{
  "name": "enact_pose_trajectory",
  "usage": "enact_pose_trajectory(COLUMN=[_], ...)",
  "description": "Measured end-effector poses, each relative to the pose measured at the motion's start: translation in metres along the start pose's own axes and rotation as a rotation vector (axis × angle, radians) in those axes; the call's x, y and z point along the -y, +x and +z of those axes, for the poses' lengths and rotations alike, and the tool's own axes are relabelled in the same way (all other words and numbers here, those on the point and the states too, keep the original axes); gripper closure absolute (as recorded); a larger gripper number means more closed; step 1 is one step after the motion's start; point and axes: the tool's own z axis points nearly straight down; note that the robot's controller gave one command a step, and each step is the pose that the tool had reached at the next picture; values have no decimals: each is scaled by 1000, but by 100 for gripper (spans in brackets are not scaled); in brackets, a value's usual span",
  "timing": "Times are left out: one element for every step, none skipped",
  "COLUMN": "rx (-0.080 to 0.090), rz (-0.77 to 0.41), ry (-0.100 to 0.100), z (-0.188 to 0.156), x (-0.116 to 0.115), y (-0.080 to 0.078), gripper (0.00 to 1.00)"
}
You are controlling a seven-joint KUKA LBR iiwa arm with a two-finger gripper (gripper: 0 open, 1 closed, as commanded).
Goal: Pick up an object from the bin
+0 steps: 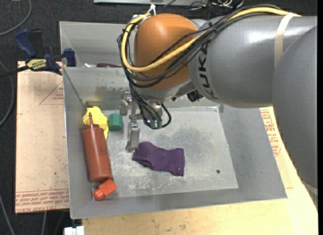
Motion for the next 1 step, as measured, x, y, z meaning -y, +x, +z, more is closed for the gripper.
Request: enact_pose_trajectory(rx=[7], rz=[3], ry=[-1], z=[-5], x=[1], y=[-2], gripper=[0])
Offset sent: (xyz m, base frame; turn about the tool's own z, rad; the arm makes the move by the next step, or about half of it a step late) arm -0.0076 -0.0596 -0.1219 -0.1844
